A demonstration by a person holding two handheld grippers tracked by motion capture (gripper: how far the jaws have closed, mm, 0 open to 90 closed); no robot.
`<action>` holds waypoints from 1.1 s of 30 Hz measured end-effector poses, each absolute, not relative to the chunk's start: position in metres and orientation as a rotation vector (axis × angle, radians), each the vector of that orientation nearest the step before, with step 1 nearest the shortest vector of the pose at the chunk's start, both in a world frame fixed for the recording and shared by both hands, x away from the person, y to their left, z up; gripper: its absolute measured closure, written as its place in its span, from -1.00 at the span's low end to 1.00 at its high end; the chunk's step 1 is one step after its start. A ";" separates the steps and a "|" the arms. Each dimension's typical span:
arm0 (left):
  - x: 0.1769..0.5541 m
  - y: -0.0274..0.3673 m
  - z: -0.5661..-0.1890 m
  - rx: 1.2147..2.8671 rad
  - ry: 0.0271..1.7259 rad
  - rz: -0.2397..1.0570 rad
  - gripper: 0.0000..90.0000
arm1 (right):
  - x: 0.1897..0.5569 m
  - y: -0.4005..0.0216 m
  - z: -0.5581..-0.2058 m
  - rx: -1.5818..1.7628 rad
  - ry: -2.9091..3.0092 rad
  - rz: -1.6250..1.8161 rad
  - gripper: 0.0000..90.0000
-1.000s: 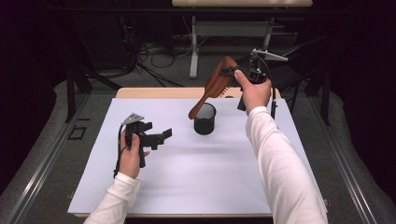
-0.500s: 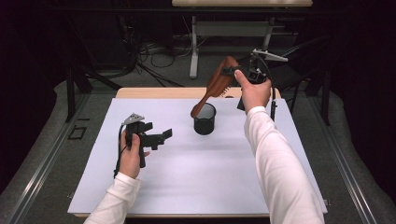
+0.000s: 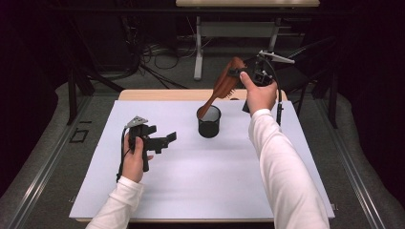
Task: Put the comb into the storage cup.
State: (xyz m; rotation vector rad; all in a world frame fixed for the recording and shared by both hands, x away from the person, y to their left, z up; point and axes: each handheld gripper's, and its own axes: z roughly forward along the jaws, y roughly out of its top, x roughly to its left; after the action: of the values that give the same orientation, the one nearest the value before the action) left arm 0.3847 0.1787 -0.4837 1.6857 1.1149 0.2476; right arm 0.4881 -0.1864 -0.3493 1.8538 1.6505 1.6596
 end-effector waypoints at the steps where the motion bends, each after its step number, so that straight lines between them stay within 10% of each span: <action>1: 0.385 0.179 -0.484 1.683 1.116 0.246 -0.99 | 0.488 -0.187 -0.350 1.855 1.643 1.659 0.13; 33: 0.385 0.179 -0.485 1.689 1.119 0.248 -0.99 | 0.491 -0.192 -0.381 1.859 1.547 1.607 0.13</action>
State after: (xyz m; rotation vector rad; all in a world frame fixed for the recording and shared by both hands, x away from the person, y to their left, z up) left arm 0.3846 0.1788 -0.4846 1.6886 1.1189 0.2483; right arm 0.4910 -0.1919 -0.3808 1.8594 1.5473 1.6072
